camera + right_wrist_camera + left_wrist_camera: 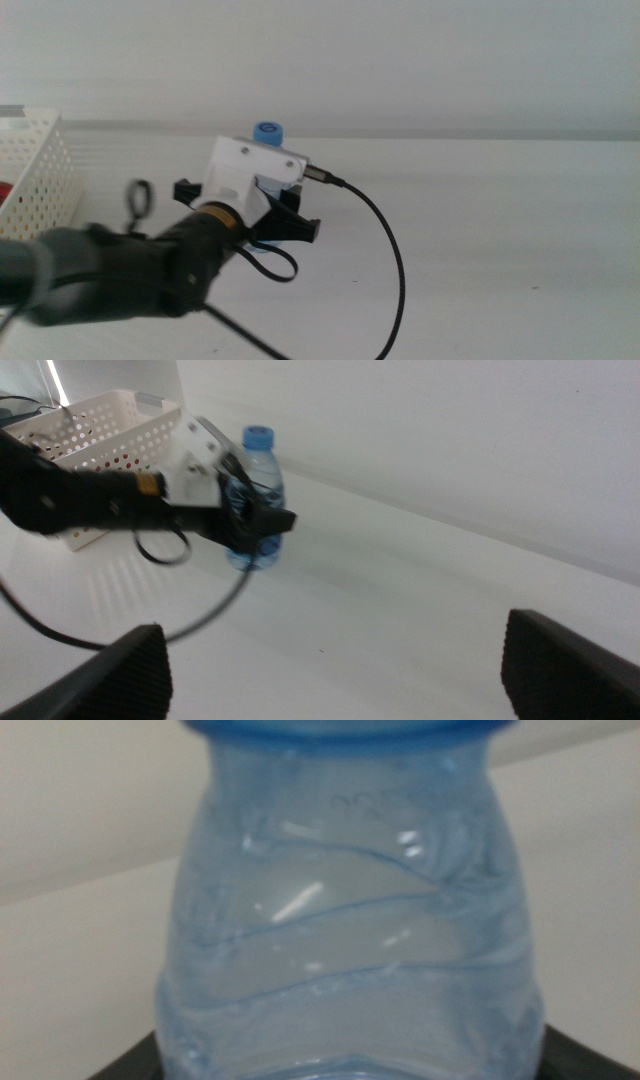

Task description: Use arms to grab the bottles and put them into the dustbin to the left of the table.

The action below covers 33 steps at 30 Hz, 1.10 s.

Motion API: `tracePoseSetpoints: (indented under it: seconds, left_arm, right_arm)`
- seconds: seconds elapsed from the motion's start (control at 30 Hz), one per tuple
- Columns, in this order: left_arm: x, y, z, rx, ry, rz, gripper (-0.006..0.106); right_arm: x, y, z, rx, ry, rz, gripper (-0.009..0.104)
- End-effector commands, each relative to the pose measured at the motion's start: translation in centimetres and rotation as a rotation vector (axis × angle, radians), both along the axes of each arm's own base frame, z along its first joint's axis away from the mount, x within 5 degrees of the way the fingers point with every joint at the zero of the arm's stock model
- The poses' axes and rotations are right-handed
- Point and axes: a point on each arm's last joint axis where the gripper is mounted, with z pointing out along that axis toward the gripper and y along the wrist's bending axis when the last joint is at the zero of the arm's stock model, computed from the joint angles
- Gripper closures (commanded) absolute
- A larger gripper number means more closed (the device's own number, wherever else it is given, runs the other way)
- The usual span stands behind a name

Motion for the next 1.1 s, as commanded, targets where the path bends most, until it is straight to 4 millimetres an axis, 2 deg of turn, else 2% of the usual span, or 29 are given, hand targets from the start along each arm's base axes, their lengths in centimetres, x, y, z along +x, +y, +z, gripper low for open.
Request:
tracePoseSetpoints:
  seconds: [0.0, 0.23, 0.37, 0.5, 0.6, 0.97, 1.07]
  left_arm:
    - [-1.2, 1.0, 2.5, 0.035, 0.031, -0.011, 0.102]
    - [-3.9, 3.8, 7.7, 0.004, 0.105, -0.074, 0.102]
    - [-4.3, 6.6, 9.5, -0.057, 0.114, -0.088, 0.102]
    - [-4.0, 8.7, 9.9, -0.048, 0.118, -0.062, 0.102]
    - [-3.8, 9.3, 9.8, -0.054, 0.124, -0.042, 0.102]
    - [-3.6, 10.0, 9.8, -0.018, 0.117, -0.003, 0.102]
    - [-3.4, 10.3, 9.9, -0.030, 0.129, 0.053, 0.102]
  right_arm:
    - [0.1, 0.0, 0.0, -0.005, -0.007, -0.005, 0.007]
    - [0.1, 0.0, 0.0, -0.005, -0.007, -0.005, 0.007]
    - [0.1, 0.0, 0.0, -0.005, -0.007, -0.005, 0.007]
    - [0.1, 0.0, 0.0, -0.005, -0.007, -0.005, 0.007]
    - [0.1, 0.0, 0.0, -0.005, -0.007, -0.005, 0.007]
    - [0.1, 0.0, 0.0, -0.005, -0.007, -0.005, 0.007]
    - [0.1, 0.0, 0.0, -0.005, -0.007, -0.005, 0.007]
